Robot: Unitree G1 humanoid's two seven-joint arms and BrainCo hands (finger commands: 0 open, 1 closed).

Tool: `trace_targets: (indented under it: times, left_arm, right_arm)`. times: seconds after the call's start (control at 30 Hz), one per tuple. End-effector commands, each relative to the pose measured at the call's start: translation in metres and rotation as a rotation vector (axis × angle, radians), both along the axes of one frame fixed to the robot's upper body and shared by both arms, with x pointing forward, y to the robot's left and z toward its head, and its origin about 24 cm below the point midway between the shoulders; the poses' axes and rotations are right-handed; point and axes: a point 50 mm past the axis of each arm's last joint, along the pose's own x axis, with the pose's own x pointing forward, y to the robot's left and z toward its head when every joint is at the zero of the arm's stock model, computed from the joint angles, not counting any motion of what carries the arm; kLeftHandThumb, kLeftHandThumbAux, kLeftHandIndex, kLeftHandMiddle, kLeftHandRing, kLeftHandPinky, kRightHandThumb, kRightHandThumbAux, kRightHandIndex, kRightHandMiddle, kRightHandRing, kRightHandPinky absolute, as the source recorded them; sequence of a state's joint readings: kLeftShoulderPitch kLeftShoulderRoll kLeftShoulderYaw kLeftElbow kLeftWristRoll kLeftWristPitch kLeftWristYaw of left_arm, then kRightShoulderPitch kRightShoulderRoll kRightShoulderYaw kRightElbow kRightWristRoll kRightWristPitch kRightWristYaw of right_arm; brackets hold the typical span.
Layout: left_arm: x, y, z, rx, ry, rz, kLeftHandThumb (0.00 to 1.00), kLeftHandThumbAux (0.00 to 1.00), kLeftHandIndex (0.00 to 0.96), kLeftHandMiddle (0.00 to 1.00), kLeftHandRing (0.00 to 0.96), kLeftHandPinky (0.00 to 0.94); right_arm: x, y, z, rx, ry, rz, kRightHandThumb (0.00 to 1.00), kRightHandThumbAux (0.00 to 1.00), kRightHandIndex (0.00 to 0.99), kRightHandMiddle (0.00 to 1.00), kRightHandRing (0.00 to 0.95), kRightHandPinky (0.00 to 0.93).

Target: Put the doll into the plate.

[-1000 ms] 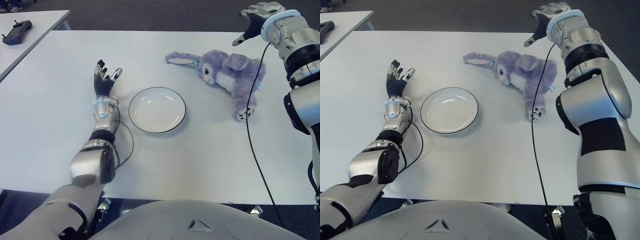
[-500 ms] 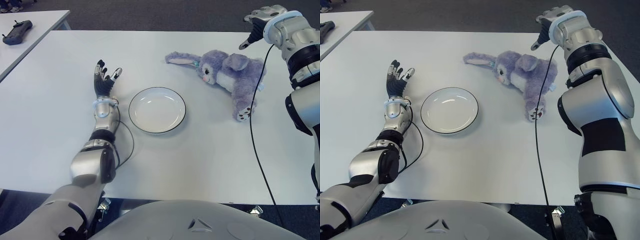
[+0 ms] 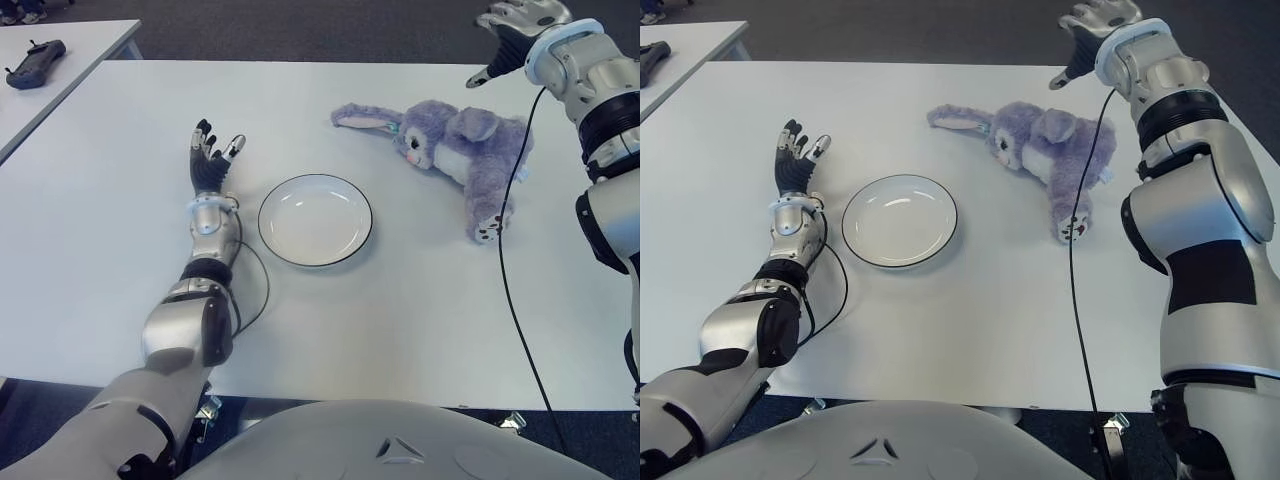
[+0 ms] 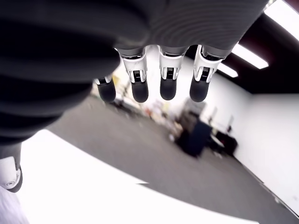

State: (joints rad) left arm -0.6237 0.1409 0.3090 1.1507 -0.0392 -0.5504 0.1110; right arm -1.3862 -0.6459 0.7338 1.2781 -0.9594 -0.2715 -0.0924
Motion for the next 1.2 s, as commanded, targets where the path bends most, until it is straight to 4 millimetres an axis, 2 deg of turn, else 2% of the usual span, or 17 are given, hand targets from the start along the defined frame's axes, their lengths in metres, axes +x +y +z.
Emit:
trace_targets:
  times: [0.03, 0.27, 0.83, 0.97, 1.2]
  left_arm:
    - [-0.085, -0.04, -0.113, -0.182, 0.489, -0.02, 0.0, 0.651, 0.007, 0.025, 0.01, 0.017]
    - [-0.085, -0.039, -0.113, -0.181, 0.491, -0.02, 0.0, 0.651, 0.008, 0.022, 0.007, 0.003]
    - [-0.085, -0.039, -0.113, -0.174, 0.489, -0.028, 0.0, 0.645, 0.0, 0.012, 0.0, 0.01]
    - [-0.085, -0.04, -0.113, -0.176, 0.485, -0.024, 0.0, 0.641, 0.002, 0.012, 0.0, 0.01]
    - [-0.085, -0.039, -0.112, -0.18, 0.481, -0.019, 0.0, 0.641, 0.009, 0.016, 0.002, 0.011]
  right_arm:
    - [-0.01, 0.012, -0.014, 0.046, -0.084, 0.225, 0.099, 0.463, 0.026, 0.005, 0.0, 0.009]
    - [-0.019, 0.015, -0.022, 0.093, -0.13, 0.331, 0.055, 0.461, 0.051, 0.041, 0.044, 0.097]
    - [-0.031, 0.014, -0.019, 0.079, -0.11, 0.393, 0.112, 0.461, 0.056, 0.062, 0.068, 0.11]
    - [-0.036, 0.012, -0.022, 0.083, -0.099, 0.41, 0.12, 0.457, 0.056, 0.061, 0.067, 0.108]
    - [-0.043, 0.012, -0.037, 0.099, -0.018, 0.424, 0.126, 0.45, 0.053, 0.061, 0.087, 0.182]
